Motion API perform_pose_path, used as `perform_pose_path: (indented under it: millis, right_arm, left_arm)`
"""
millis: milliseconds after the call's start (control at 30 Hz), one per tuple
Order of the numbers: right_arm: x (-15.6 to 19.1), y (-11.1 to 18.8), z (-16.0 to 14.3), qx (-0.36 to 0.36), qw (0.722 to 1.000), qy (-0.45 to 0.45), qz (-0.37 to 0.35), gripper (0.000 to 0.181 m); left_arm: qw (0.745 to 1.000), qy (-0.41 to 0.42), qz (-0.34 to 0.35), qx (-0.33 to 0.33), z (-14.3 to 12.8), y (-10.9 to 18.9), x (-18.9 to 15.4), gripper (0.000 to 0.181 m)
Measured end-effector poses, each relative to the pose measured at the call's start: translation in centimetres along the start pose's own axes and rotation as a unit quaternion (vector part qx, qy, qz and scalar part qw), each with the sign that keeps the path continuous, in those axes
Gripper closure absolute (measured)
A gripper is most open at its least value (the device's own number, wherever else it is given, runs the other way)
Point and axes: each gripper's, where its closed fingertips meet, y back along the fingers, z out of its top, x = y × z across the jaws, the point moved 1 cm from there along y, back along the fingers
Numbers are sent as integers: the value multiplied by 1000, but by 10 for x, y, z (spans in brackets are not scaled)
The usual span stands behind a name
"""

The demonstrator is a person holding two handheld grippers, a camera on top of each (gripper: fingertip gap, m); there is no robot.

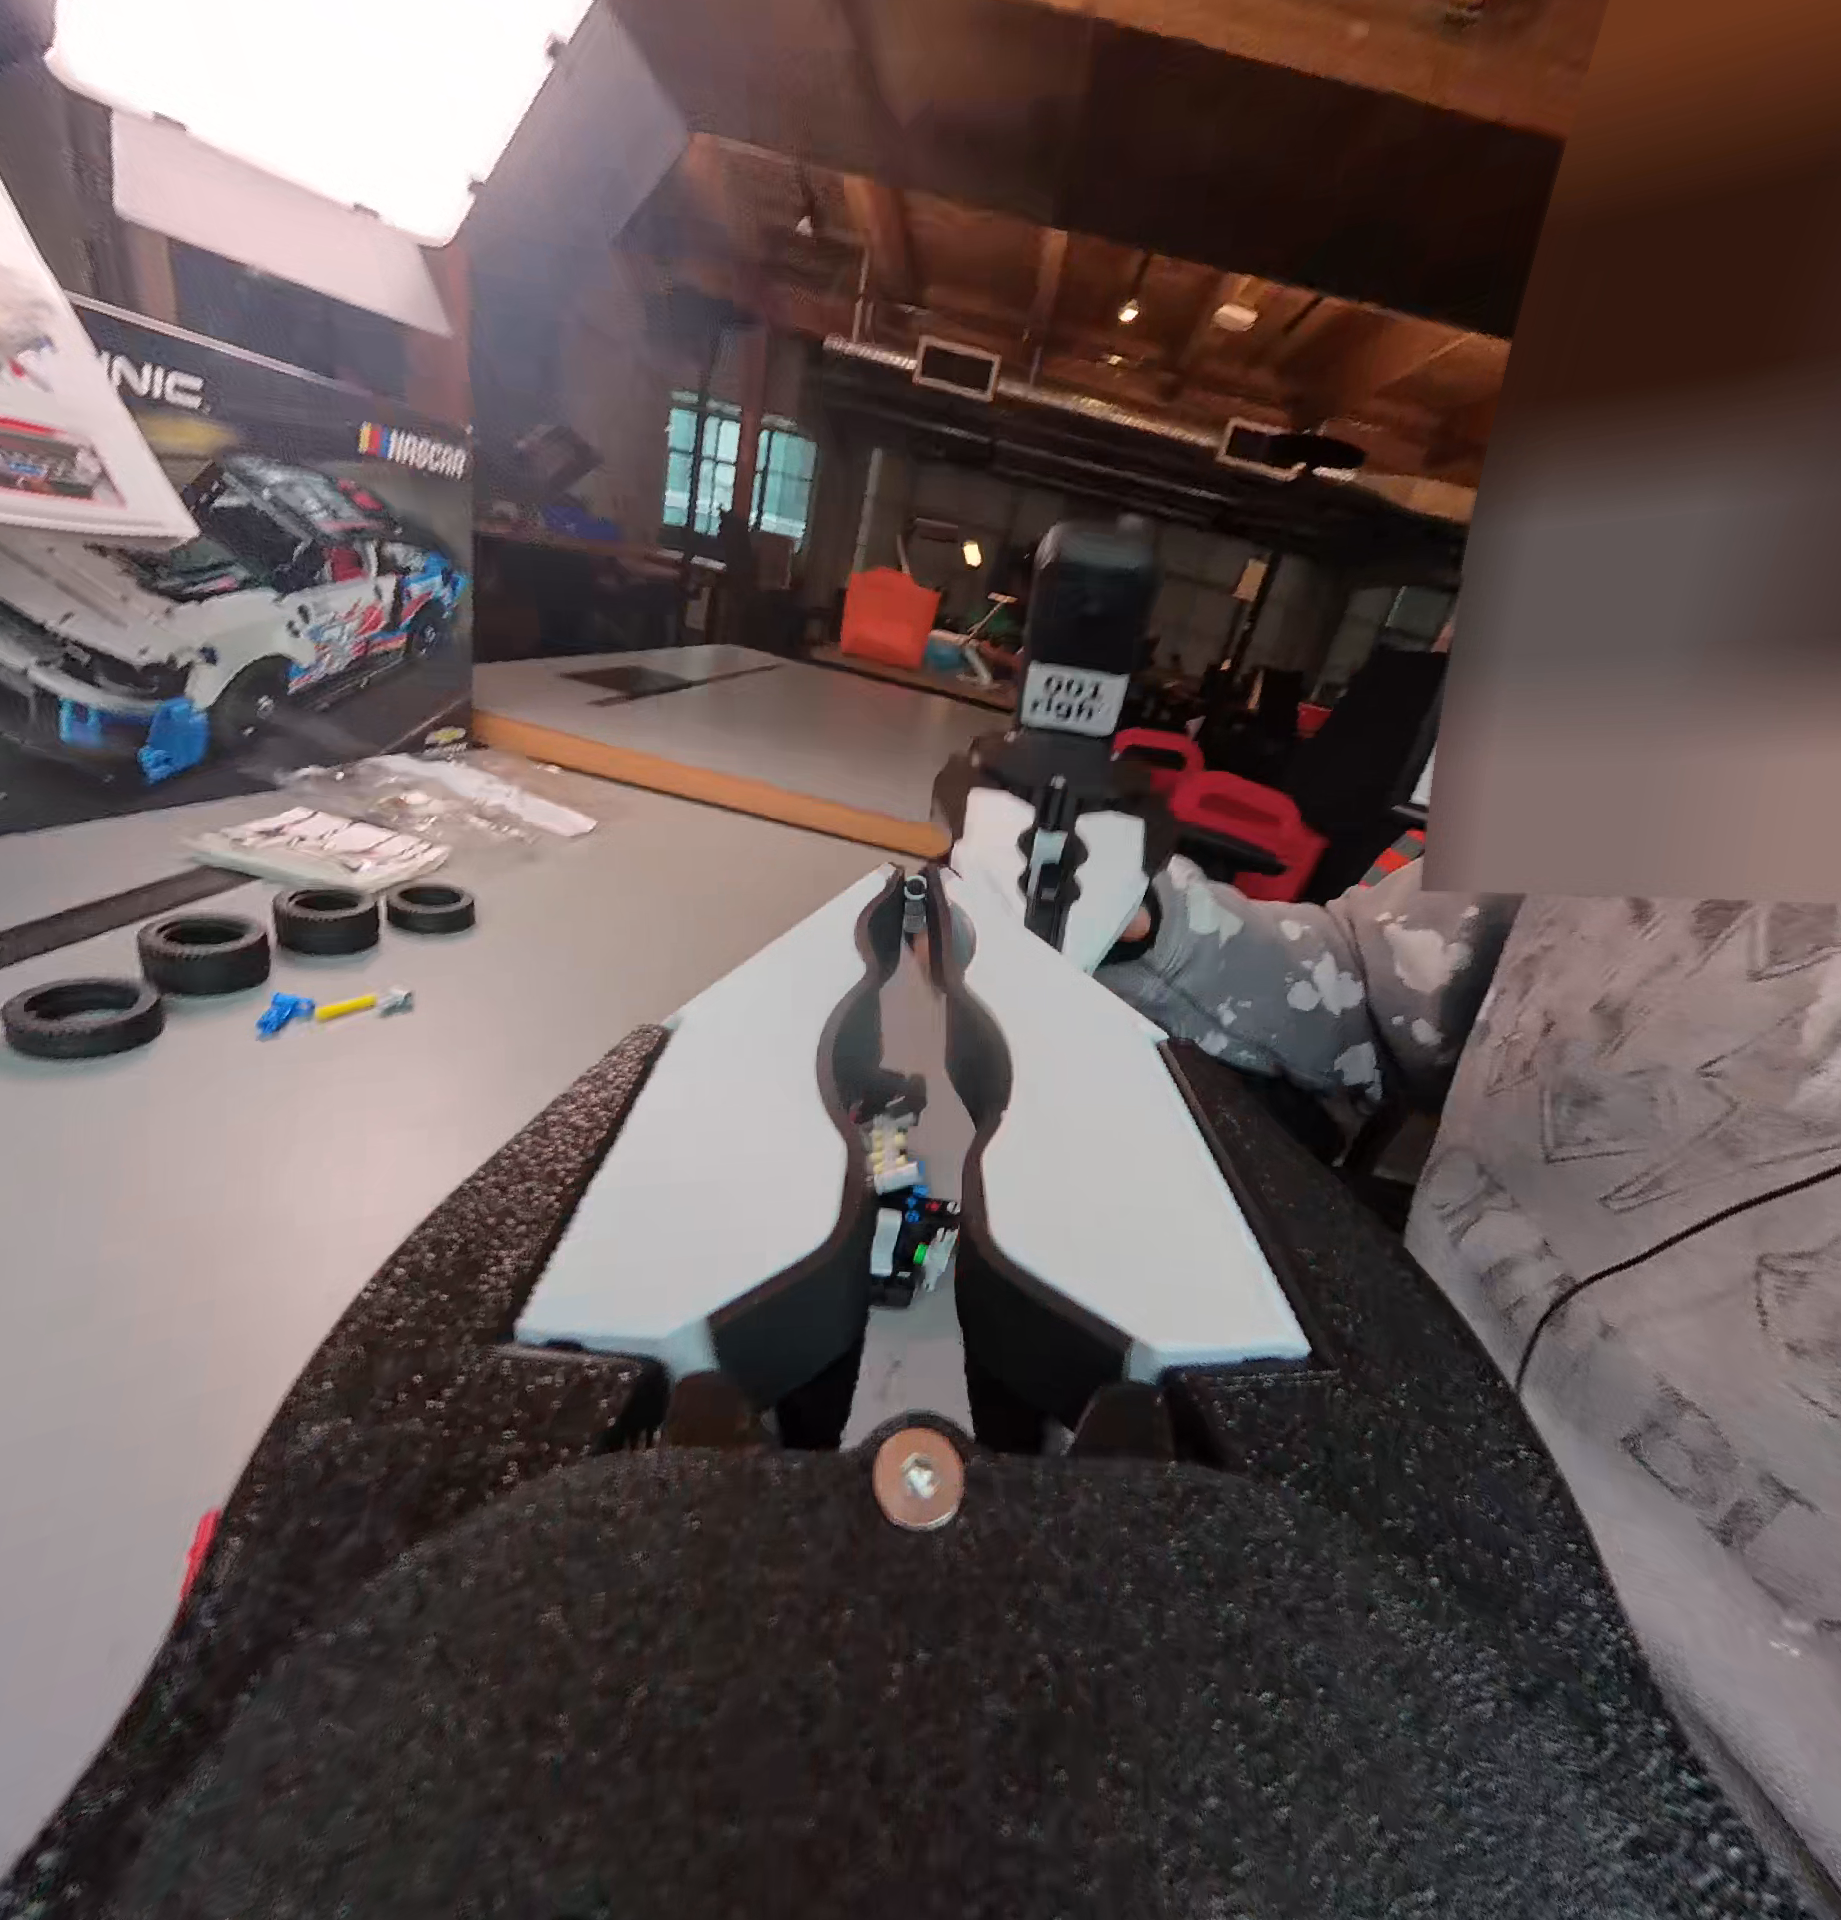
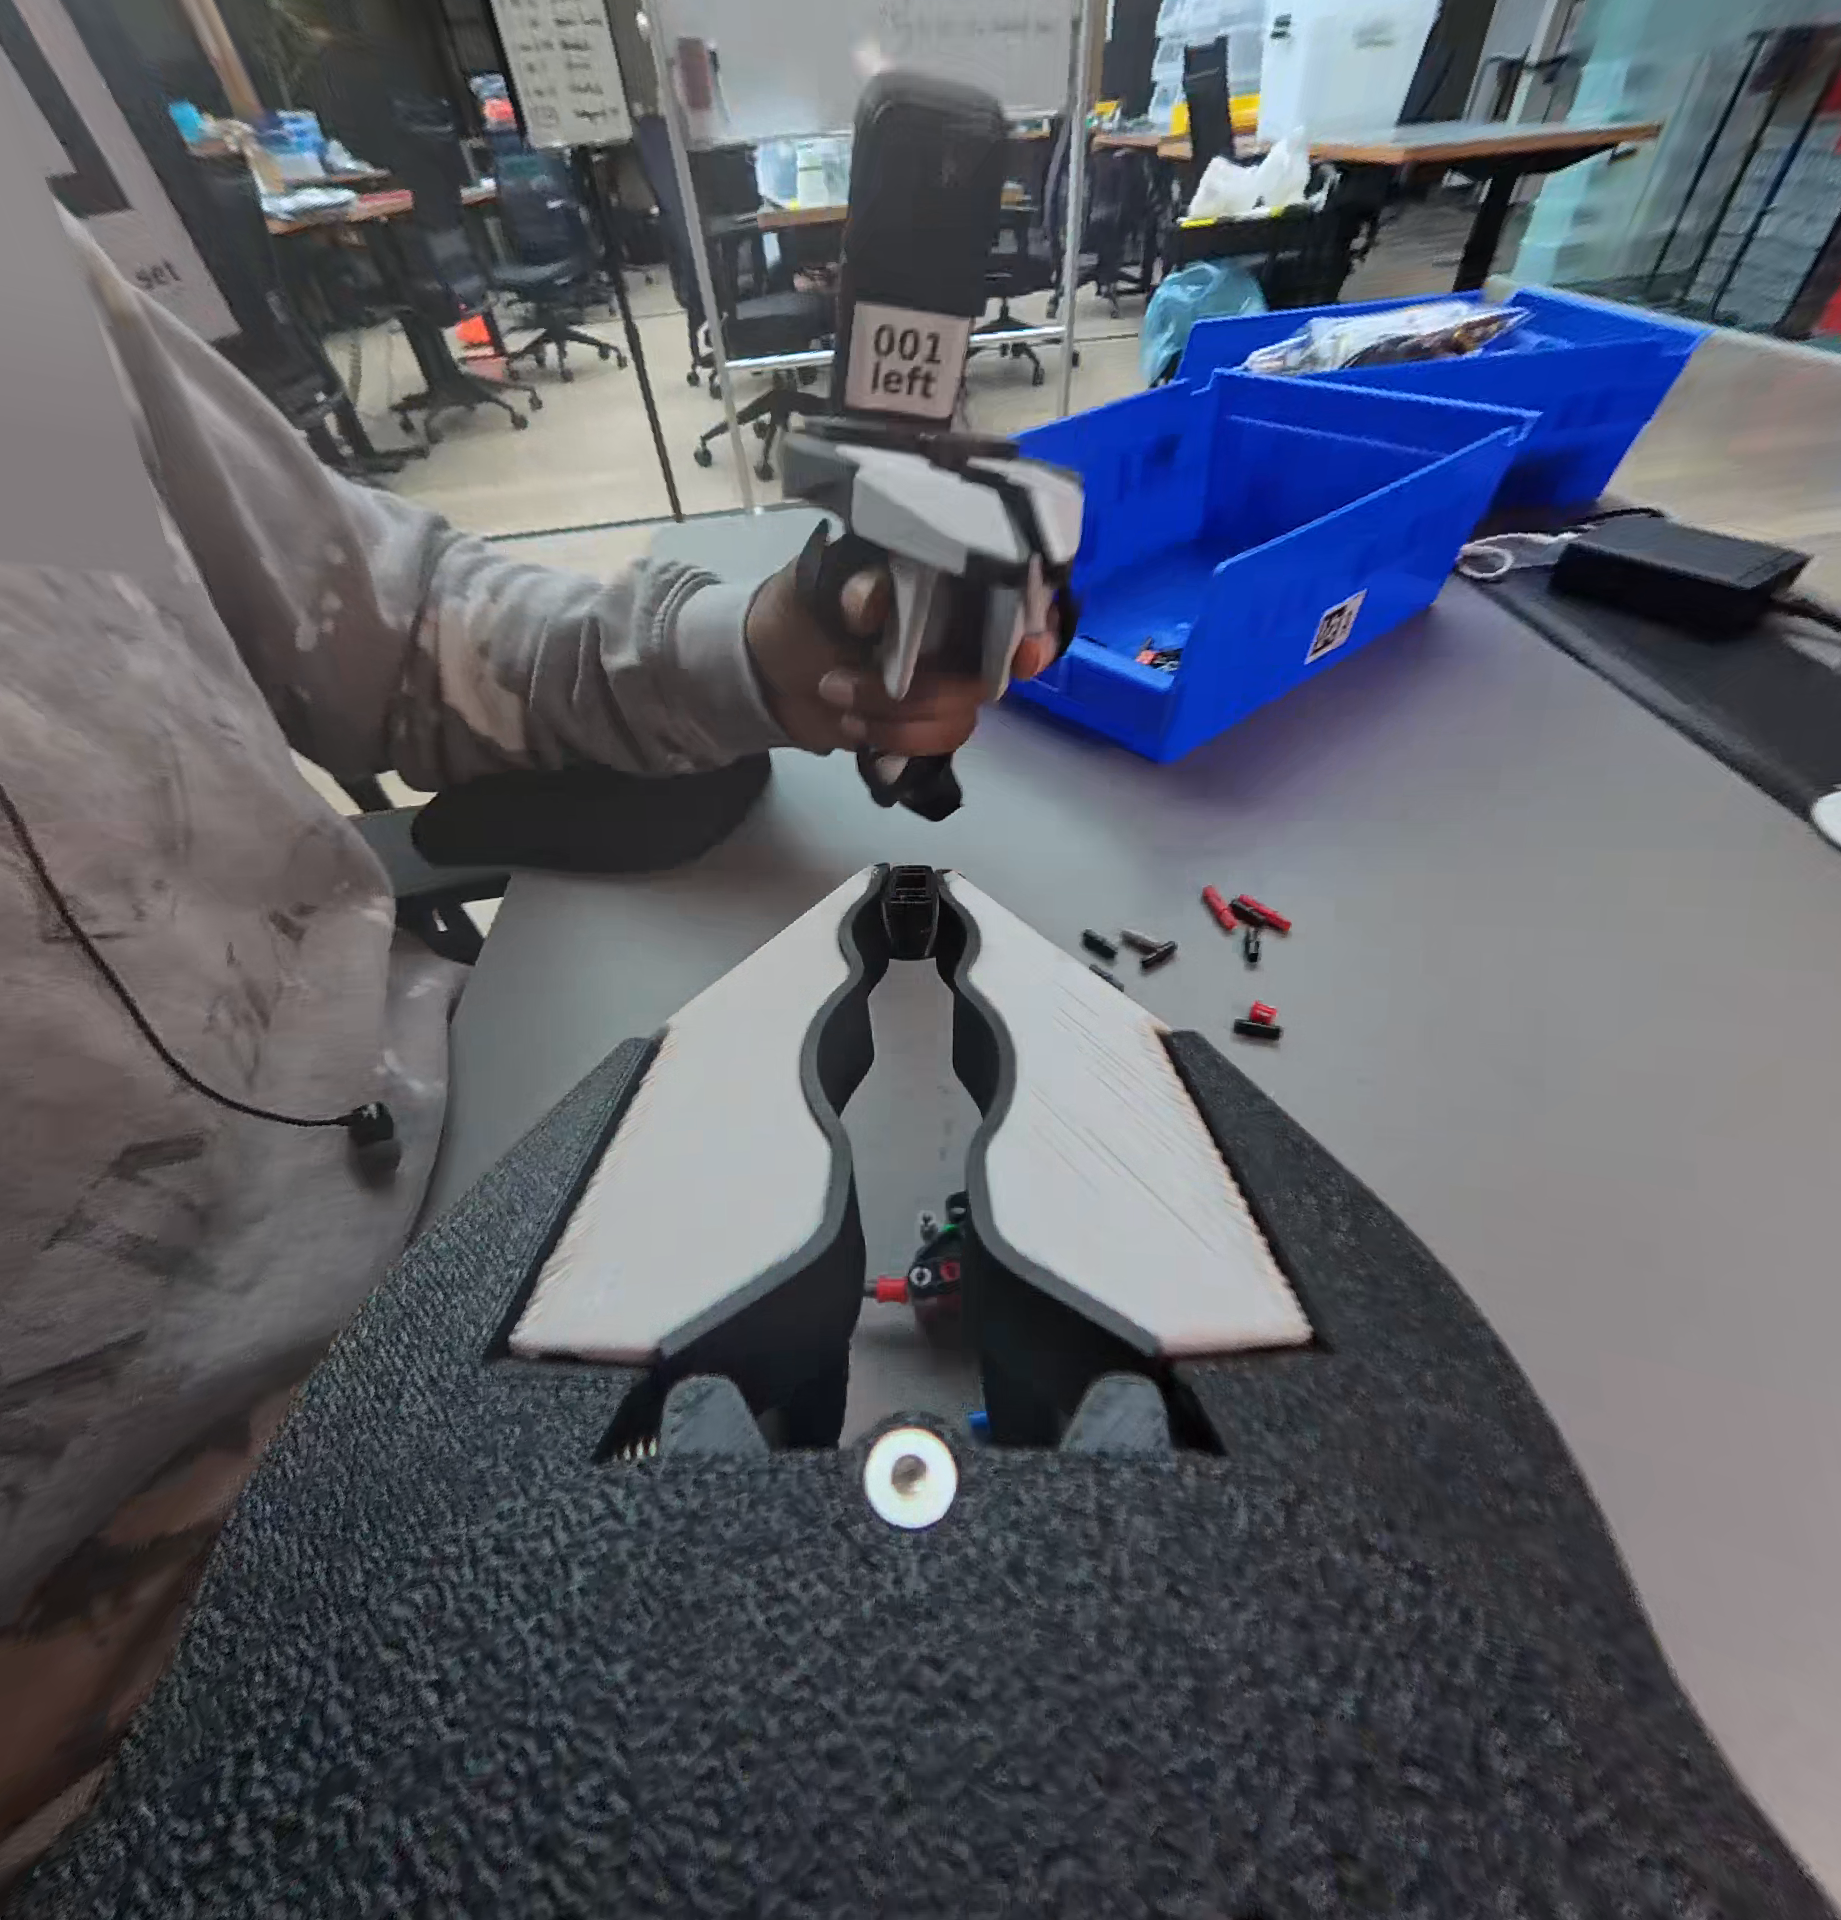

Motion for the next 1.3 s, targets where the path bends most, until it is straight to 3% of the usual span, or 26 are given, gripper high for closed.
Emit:
perform_pose_path:
  millis: [100, 200, 333, 467, 667, 800, 900, 1000, 1067, 1133, 1233, 1300]
  right_arm:
    - [-34, 10, -4, -21, 996, 23, -79, 174]
    - [-55, 19, -16, -56, 992, -6, -109, 174]
    - [-81, 29, -21, -43, 982, 19, -182, 174]
    - [-79, 29, -24, -63, 984, -11, -167, 174]
    - [-79, 24, -30, -54, 984, -8, -169, 174]
    - [-77, 23, -29, -60, 984, -10, -167, 174]
    - [-78, 22, -30, -58, 983, -10, -171, 174]
    - [-78, 20, -32, -56, 984, -12, -171, 174]
    - [-77, 19, -33, -53, 984, -12, -169, 174]
    - [-76, 18, -33, -52, 985, -11, -165, 174]
    - [-72, 17, -32, -53, 986, -10, -157, 174]
    - [-68, 15, -29, -61, 987, -7, -149, 174]
  left_arm:
    - [997, -20, 52, 58, -28, -6, 14, 178]
    - [991, -55, 86, 90, -44, -11, 23, 177]
    - [968, -126, 140, 167, -69, -14, 38, 178]
    - [948, -156, 162, 225, -91, -15, 44, 177]
    - [907, -160, 118, 372, -144, -14, 36, 177]
    - [899, -173, 123, 383, -148, -13, 36, 177]
    - [891, -189, 198, 363, -132, -5, 59, 177]
    - [851, -214, 301, 373, -117, 16, 95, 176]
    - [833, -206, 331, 393, -119, 28, 111, 176]
    - [837, -185, 332, 394, -120, 31, 115, 176]
    - [850, -162, 331, 376, -116, 31, 115, 161]
    - [885, -139, 299, 329, -106, 19, 103, 151]
